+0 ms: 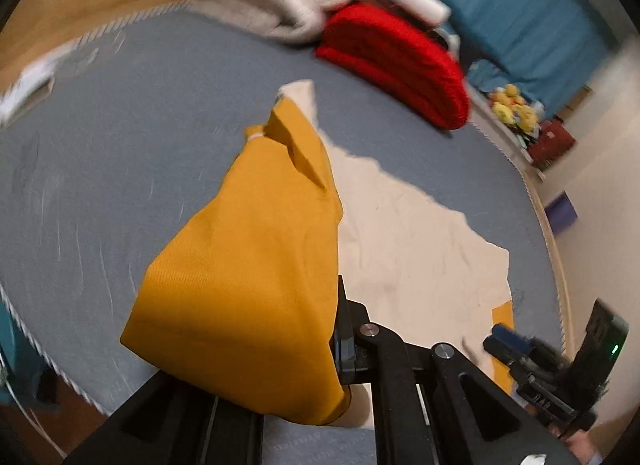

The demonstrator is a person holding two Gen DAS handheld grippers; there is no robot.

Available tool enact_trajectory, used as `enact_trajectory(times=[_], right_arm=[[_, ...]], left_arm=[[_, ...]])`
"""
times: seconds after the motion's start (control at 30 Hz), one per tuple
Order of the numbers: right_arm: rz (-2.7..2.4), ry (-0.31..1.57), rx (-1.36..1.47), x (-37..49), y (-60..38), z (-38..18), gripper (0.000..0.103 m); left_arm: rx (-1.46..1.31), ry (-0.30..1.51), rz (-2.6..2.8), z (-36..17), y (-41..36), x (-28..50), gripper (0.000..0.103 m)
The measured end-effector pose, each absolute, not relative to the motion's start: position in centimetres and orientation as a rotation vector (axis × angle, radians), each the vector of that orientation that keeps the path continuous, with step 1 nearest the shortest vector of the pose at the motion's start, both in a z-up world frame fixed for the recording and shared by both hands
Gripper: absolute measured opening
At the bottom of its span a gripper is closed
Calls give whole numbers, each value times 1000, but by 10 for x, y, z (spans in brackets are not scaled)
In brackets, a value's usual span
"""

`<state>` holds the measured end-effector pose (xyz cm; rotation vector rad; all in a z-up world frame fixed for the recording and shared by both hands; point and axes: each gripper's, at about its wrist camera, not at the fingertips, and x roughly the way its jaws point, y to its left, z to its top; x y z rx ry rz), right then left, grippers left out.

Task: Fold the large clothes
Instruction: 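Fold the held orange panel over the cream body with the left tool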

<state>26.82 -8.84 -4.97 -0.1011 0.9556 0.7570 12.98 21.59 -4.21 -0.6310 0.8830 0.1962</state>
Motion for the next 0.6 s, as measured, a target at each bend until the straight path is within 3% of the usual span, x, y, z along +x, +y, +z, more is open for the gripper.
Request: enact_trajectory(times=[0.33,0.5,0.6], right_arm=[[734,1247,-265,284,-60,-136,41],[707,1168,-309,282,-61,-117,41],[651,1025,-268,285,-85,-72,41]], left_arm=[[-433,846,138,-28,172,147,9],[-426,821,128,-23,168,149,9],[-441,817,124,-23,166,148,9]])
